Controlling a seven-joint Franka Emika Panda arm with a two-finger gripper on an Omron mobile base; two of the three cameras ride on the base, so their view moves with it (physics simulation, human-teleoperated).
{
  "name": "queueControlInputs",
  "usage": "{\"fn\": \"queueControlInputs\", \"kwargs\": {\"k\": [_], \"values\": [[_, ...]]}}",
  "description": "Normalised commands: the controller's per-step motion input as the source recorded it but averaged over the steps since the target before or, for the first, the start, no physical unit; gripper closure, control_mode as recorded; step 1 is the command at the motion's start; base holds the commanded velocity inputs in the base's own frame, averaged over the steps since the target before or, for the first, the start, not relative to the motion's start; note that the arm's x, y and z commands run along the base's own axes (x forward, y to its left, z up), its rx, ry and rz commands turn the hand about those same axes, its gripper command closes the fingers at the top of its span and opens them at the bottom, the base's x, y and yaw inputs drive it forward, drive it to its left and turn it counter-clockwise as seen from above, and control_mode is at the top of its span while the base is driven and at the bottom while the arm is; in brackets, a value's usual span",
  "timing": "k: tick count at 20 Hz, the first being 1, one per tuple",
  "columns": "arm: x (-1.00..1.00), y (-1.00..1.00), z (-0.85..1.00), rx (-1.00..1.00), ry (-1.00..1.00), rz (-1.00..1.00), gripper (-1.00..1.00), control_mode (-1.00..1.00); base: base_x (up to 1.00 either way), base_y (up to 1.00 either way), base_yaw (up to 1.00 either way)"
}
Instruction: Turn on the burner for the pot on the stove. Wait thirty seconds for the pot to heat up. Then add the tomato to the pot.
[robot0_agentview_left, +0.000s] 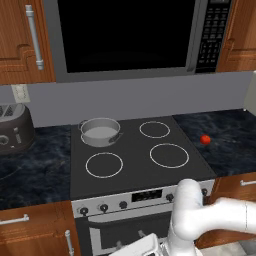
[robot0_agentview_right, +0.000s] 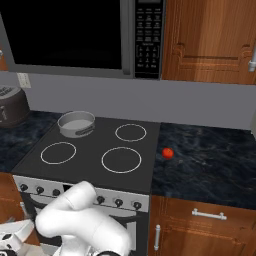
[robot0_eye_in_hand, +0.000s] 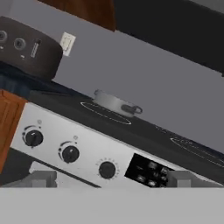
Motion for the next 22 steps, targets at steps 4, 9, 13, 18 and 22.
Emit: {"fn": "queueControlInputs", "kwargs": {"k": [4, 9, 13, 18, 22], "values": [[0.01, -0.12, 0.0, 0.32, -0.44, 0.0, -1.0, -1.0, 0.0, 0.0, 0.0], [0.21, -0.02, -0.01, 0.26, -0.35, -0.01, -1.0, -1.0, 0.0, 0.0, 0.0], [0.43, 0.34, -0.11, 0.03, -0.09, -0.04, -1.0, -1.0, 0.0, 0.0, 0.0], [0.19, 0.41, 0.0, 0.12, 0.0, -0.09, -1.0, -1.0, 0.0, 0.0, 0.0], [0.0, 0.25, -0.05, 0.19, 0.0, -0.09, -1.0, -1.0, 0.0, 0.0, 0.0]]}}
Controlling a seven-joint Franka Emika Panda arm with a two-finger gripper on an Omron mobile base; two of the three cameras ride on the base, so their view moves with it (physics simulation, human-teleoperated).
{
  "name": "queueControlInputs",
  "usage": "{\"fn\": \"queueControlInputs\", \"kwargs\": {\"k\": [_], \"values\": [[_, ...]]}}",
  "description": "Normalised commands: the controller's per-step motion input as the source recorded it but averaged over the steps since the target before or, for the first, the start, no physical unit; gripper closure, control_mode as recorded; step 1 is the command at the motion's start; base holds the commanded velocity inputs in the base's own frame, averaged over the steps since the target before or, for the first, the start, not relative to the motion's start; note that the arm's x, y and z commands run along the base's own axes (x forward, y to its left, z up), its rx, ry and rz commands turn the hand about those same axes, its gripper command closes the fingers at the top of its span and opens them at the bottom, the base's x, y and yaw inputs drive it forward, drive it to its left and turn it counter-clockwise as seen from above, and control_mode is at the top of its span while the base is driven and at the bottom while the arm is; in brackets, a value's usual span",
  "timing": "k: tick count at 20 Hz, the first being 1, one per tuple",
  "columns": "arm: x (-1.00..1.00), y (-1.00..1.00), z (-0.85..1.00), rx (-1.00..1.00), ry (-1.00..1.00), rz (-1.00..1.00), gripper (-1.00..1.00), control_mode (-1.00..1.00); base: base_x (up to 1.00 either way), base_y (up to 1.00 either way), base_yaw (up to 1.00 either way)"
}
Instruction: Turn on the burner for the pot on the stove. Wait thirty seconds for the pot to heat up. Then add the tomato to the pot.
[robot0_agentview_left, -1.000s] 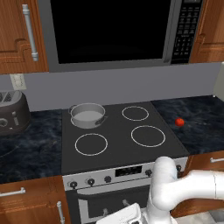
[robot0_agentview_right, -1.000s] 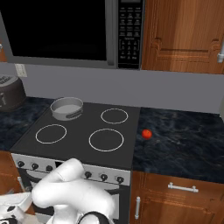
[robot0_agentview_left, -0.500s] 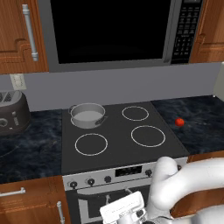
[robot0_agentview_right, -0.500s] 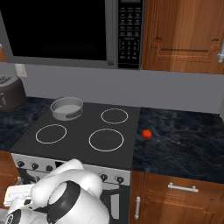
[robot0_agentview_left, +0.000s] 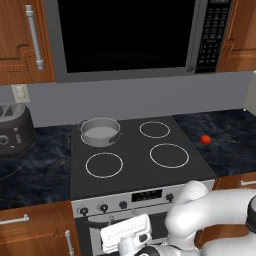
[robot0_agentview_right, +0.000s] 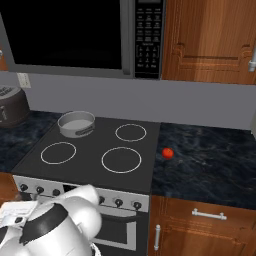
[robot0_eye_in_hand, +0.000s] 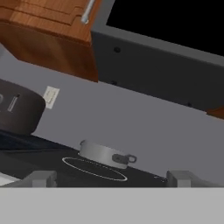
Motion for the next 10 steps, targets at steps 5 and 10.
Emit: {"fn": "queueControlInputs", "kwargs": {"k": [5, 10], "values": [[-0.03, 0.0, -0.25, 0.13, 0.11, 0.0, -1.0, -1.0, 0.0, 0.0, 0.0], [-0.07, 0.0, -0.08, 0.07, 0.09, 0.0, -1.0, -1.0, 0.0, 0.0, 0.0]]}}
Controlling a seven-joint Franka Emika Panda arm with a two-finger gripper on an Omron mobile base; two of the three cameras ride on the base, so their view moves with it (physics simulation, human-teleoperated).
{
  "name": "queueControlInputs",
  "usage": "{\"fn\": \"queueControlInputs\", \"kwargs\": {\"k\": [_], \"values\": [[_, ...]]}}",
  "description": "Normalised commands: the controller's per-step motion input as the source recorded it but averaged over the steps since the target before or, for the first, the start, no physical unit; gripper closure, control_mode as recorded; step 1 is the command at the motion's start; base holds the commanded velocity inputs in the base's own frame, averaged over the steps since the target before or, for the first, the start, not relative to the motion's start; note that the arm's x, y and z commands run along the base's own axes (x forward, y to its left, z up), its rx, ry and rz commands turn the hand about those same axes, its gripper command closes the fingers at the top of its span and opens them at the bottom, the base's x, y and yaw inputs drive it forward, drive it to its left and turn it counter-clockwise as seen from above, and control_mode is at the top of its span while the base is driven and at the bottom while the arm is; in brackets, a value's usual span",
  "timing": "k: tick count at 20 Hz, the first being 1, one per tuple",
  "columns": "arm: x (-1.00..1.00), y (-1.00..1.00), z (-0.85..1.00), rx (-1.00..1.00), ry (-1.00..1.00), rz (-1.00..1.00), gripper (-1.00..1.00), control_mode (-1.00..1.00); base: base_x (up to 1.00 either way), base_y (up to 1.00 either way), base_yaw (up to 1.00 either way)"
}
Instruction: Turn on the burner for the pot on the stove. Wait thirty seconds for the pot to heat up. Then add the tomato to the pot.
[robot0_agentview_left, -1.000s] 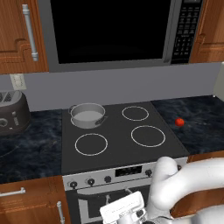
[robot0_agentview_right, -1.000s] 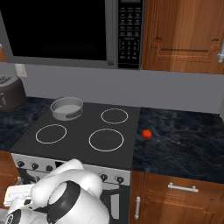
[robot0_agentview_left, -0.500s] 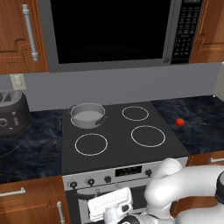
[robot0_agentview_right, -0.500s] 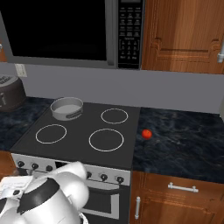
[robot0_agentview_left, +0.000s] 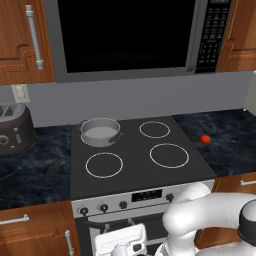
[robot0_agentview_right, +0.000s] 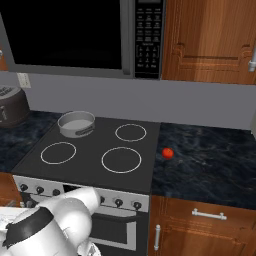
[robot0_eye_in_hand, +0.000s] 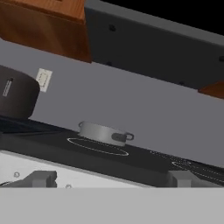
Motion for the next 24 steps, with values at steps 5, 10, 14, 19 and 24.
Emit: {"fn": "queueControlInputs", "kwargs": {"k": [5, 10, 14, 19, 24], "values": [[0.0, 0.0, 0.0, 0.07, 0.15, 0.0, -1.0, -1.0, 0.0, 0.0, 0.0], [0.0, 0.0, 0.0, 0.04, 0.14, 0.0, -1.0, -1.0, 0.0, 0.0, 0.0], [0.09, 0.0, 0.0, 0.04, 0.16, 0.05, -1.0, -1.0, 0.0, 0.0, 0.0], [0.41, 0.0, 0.0, 0.01, 0.11, 0.14, -1.0, -1.0, 0.0, 0.0, 0.0], [0.23, 0.0, -0.05, 0.0, 0.03, 0.06, -1.0, -1.0, 0.0, 0.0, 0.0]]}}
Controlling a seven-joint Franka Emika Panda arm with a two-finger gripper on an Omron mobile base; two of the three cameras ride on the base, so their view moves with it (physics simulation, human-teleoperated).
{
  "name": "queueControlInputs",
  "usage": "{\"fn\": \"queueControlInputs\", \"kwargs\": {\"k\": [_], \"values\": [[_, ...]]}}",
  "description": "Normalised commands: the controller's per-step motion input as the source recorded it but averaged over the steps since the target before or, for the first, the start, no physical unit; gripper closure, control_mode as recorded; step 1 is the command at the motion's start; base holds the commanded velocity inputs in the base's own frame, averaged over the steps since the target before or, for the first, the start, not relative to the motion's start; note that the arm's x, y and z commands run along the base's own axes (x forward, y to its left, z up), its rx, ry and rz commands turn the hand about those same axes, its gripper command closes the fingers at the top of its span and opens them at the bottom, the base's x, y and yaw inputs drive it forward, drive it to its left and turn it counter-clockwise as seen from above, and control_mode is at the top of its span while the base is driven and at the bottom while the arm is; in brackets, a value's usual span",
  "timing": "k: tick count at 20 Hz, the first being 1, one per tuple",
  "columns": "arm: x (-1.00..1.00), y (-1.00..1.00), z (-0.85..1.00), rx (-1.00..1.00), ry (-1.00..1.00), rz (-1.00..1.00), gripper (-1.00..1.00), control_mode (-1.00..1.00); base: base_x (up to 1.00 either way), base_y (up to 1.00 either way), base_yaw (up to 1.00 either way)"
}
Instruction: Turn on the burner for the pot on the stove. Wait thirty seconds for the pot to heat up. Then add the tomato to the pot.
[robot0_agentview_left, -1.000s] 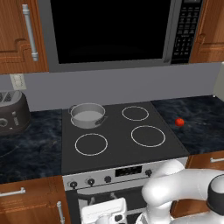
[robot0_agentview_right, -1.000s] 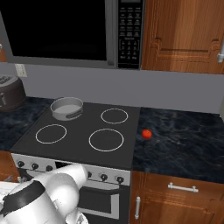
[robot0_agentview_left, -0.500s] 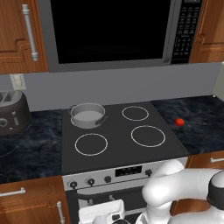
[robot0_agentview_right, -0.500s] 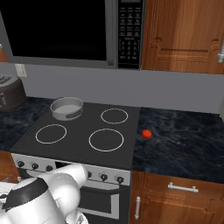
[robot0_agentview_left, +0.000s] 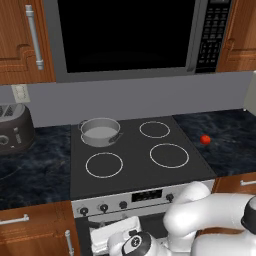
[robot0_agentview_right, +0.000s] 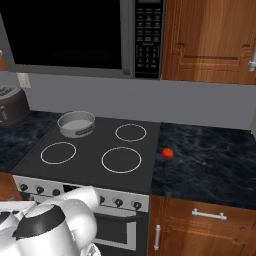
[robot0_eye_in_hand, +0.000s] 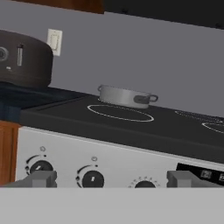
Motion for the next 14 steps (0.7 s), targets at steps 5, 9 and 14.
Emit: {"fn": "queueControlInputs", "kwargs": {"k": [5, 9, 14], "values": [[0.0, 0.0, -0.04, 0.0, 0.03, 0.0, -1.0, -1.0, 0.0, 0.0, 0.0], [0.0, 0.0, -0.02, 0.0, 0.03, 0.0, -1.0, -1.0, 0.0, 0.0, 0.0], [0.0, 0.0, 0.0, 0.0, 0.01, 0.0, -1.0, -1.0, 0.0, 0.0, 0.0]]}}
